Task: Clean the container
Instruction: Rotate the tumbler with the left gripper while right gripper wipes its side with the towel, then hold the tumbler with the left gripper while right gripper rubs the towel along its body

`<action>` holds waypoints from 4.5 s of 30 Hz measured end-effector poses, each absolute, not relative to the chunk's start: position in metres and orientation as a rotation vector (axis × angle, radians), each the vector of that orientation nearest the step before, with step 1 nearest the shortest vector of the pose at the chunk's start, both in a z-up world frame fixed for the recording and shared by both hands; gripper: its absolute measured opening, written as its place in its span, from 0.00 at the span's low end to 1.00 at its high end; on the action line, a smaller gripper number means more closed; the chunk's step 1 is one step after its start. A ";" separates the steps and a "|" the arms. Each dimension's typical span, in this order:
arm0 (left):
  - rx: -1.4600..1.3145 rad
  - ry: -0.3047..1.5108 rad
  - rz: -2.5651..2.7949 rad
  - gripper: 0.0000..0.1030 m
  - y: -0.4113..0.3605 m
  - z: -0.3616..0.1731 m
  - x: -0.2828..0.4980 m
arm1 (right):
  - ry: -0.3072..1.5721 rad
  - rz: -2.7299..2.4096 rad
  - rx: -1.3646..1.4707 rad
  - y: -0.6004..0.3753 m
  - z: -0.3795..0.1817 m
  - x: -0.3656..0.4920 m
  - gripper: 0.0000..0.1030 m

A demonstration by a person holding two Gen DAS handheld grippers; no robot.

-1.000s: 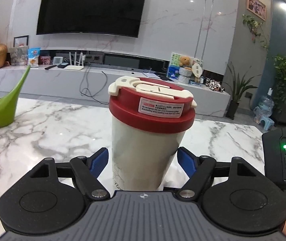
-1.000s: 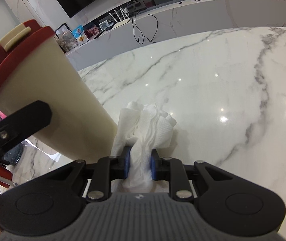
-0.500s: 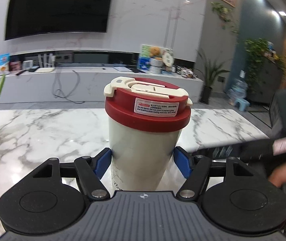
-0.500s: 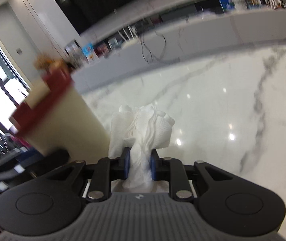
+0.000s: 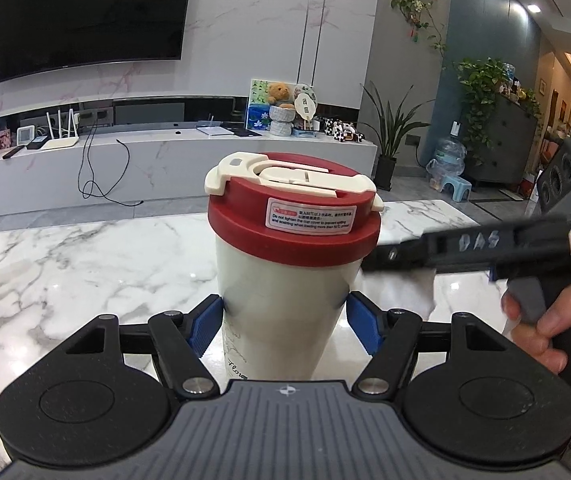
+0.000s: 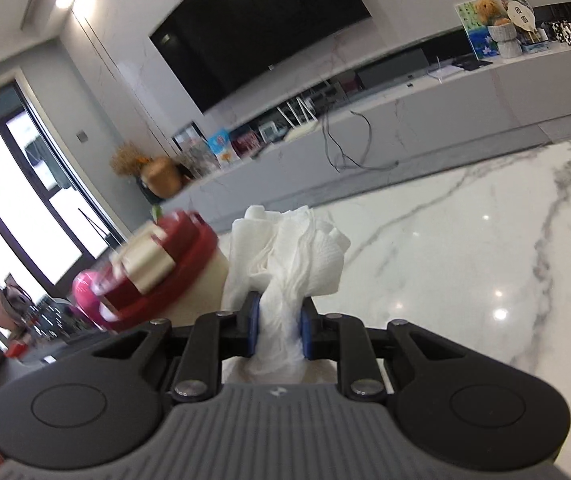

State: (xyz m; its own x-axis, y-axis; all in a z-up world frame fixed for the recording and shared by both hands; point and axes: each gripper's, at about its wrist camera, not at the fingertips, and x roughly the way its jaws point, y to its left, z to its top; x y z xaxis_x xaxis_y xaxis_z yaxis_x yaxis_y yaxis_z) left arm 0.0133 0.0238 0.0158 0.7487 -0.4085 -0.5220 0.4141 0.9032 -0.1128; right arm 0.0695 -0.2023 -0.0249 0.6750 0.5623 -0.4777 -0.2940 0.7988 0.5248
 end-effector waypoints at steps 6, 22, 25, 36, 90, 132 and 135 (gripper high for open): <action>0.005 0.563 -0.450 0.64 0.024 0.014 0.009 | 0.730 0.476 0.406 -0.195 -0.038 0.071 0.22; -0.032 0.566 -0.374 0.70 0.017 0.018 0.010 | 0.916 0.401 0.329 -0.172 -0.086 0.079 0.22; -0.067 0.552 -0.319 0.72 0.011 0.019 0.007 | 0.918 0.398 0.326 -0.172 -0.087 0.078 0.22; -0.056 0.505 -0.142 0.77 -0.015 0.023 0.011 | 0.924 0.400 0.332 -0.172 -0.090 0.084 0.22; 0.070 0.499 -0.572 0.76 -0.002 0.018 0.005 | 0.899 0.495 0.367 -0.211 -0.066 0.065 0.22; 0.088 0.401 -0.127 0.79 -0.057 0.014 -0.047 | 0.987 0.439 0.290 -0.185 -0.087 0.065 0.22; 0.072 0.389 -0.123 0.76 -0.055 0.015 -0.046 | 0.988 0.445 0.285 -0.193 -0.088 0.073 0.22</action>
State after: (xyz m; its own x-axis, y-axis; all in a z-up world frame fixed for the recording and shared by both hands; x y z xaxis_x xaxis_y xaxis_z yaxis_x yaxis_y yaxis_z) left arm -0.0465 -0.0548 0.0148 0.9178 -0.1058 -0.3826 0.1335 0.9900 0.0465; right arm 0.0727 -0.1932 -0.0878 0.4721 0.4843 -0.7366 -0.2313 0.8743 0.4266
